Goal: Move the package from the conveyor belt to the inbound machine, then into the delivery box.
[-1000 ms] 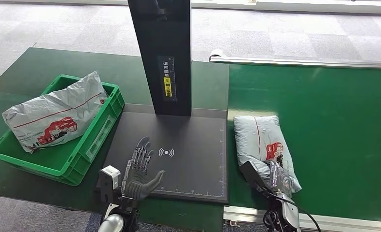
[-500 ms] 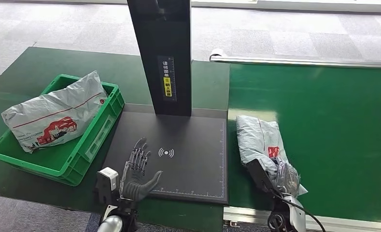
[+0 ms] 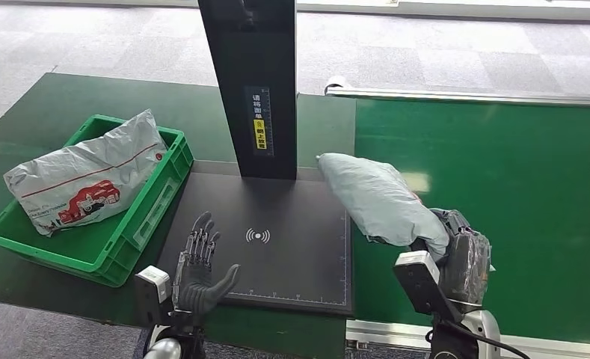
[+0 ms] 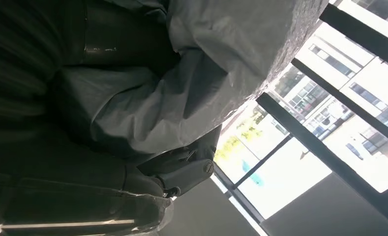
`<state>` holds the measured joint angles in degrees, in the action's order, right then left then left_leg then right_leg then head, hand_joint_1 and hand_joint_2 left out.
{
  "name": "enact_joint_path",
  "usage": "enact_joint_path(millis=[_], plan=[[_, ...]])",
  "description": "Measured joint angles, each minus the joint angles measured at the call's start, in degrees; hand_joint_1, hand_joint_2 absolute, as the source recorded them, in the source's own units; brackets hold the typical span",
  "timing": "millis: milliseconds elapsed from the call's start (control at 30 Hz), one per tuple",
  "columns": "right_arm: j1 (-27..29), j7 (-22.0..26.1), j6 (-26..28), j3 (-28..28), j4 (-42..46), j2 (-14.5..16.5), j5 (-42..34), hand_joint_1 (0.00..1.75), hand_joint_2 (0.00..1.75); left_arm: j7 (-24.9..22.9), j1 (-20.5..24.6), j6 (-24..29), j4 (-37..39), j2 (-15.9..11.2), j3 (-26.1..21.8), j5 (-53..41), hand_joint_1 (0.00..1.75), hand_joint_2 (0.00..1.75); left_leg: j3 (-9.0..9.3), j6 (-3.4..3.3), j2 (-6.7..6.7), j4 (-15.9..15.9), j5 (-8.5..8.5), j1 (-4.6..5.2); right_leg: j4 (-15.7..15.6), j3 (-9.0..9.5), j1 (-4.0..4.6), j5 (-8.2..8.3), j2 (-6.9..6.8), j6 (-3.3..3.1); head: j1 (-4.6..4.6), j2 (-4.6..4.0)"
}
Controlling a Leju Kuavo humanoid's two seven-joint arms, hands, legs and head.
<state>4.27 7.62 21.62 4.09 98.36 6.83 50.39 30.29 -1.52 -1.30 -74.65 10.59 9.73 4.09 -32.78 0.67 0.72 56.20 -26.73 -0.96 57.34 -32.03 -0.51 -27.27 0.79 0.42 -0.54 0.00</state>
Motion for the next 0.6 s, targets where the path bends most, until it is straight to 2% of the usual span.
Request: enact_joint_path(millis=[233,300,433,500,600], plan=[[0.0,0.3,-0.6,2.1,2.5,-0.4,-0.9,1.75,1.75,0.0,-0.1,0.1,-0.7,-0.1,-0.3,-0.2,0.00,1.75,-0.02,0.00,-0.01,0.0,0.00,0.01,0.0,0.00,-0.01,0.00,0.00,0.00,0.01,0.00],[-0.6,0.4,-4.0,2.8,2.5,-0.6,-4.1,1.75,1.75,0.0,-0.1,0.2,-1.0,-0.1,-0.6,-0.8,0.00,1.75,-0.03,0.00,-0.04,0.0,0.00,0.01,0.0,-0.01,-0.01,0.01,0.04,0.00,-0.01,0.00],[-4.7,0.3,-16.7,6.2,-1.0,-1.2,-15.7,1.75,1.75,-0.1,0.3,0.7,-1.8,-0.1,-2.0,-2.0,0.00,1.75,0.03,0.01,-0.08,0.0,0.01,-0.03,0.0,0.01,0.03,0.02,0.07,-0.02,-0.01,0.00],[-7.1,0.5,-19.8,8.0,-5.0,-1.3,-19.2,1.75,1.75,-0.2,0.4,0.8,-2.4,-0.2,-2.7,-2.2,0.00,1.75,0.04,0.03,-0.04,0.0,0.05,-0.05,0.0,0.03,0.06,0.02,0.03,-0.02,0.00,0.00],[-9.7,0.9,-21.6,10.3,-10.3,-1.3,-22.2,1.75,1.75,-0.6,0.7,0.9,-3.1,-0.4,-3.8,-2.7,0.00,1.75,0.03,0.04,0.01,0.0,0.07,-0.06,0.0,0.05,0.07,0.02,0.00,-0.02,0.00,0.00]])
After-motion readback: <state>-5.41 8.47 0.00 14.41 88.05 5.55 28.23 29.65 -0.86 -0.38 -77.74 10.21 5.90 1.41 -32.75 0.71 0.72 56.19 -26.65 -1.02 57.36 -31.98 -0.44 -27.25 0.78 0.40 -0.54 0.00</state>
